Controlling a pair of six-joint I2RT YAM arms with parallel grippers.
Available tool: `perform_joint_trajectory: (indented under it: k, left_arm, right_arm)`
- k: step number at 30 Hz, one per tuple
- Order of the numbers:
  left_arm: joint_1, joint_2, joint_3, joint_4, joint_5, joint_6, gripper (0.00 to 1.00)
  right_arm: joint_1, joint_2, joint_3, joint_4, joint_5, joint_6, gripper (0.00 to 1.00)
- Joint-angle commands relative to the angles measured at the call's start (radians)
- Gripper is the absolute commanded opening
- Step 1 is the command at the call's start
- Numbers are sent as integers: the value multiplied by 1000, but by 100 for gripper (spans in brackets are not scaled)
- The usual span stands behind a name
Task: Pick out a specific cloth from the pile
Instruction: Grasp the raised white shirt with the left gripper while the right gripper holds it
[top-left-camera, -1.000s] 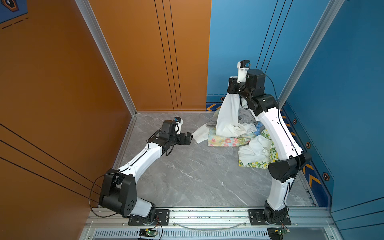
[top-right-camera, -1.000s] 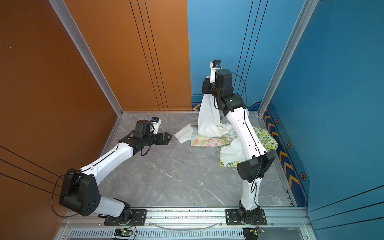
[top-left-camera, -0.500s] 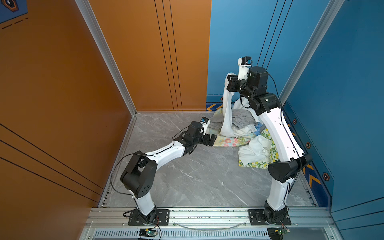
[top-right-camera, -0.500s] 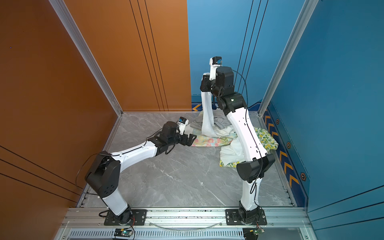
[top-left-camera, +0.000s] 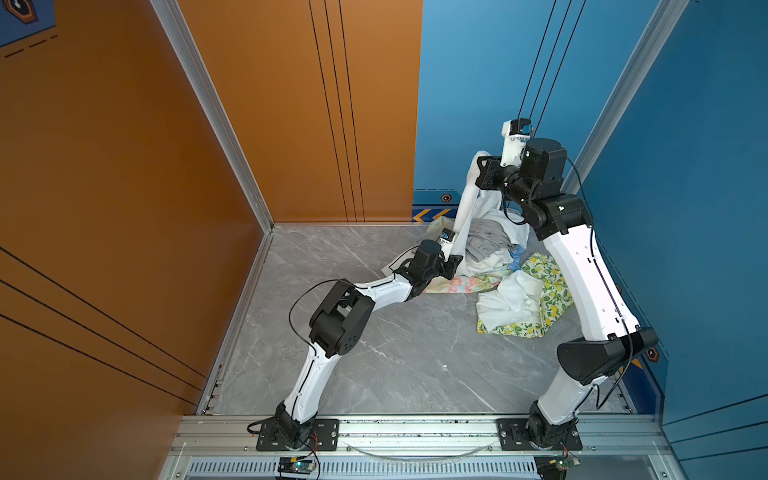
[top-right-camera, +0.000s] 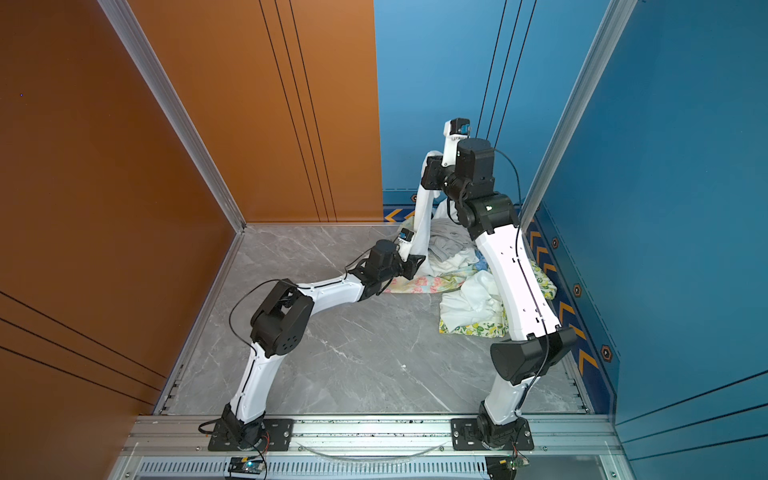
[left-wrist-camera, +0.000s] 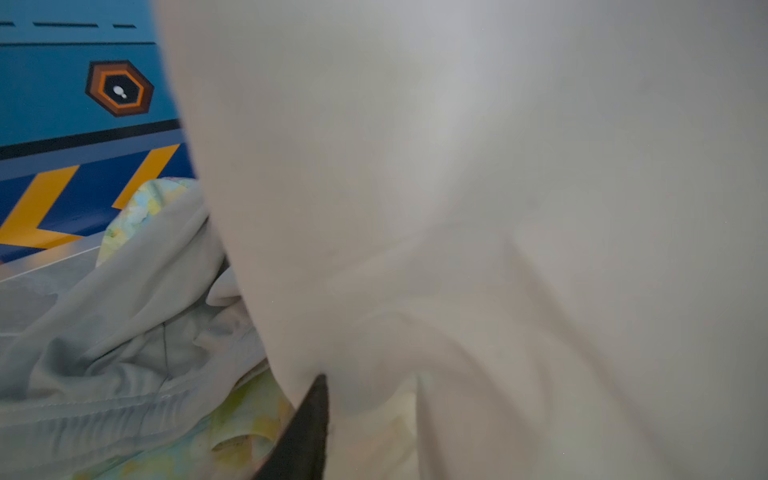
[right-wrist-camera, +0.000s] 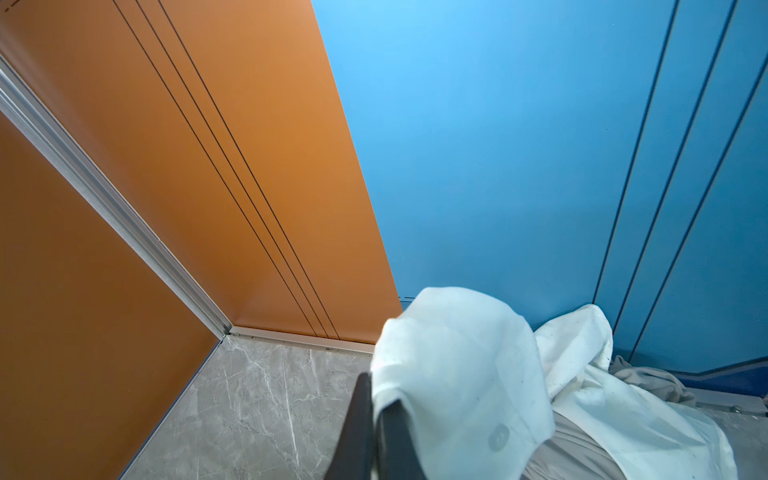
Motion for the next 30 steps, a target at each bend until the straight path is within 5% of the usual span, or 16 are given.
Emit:
perform_joint_trajectory:
  k: [1,9,18,22,27,30]
  left_arm:
    - [21,-16,88,17,33,-49,0]
    - [47,-71,362,-232,9,-76,0]
    - [53,14,902,-535,-14,-93,0]
    - [62,61,1108,-583,3,-126,0]
    - [75,-40,1009,-551,36,-149,0]
    - [76,-98,958,-564,38,-122,0]
  right_arm:
    - [-35,-67,-117,31,-12,22,0]
    - [-117,-157,-508,127,-52,38,0]
    - [-143,-209,-765,321,-166,55,2]
    - [-143,-200,-813,382,-211,19,21]
    - [-113,-214,-951,603,-257,-29,67]
    - [-79,-206,-1001,715,-261,-45,82]
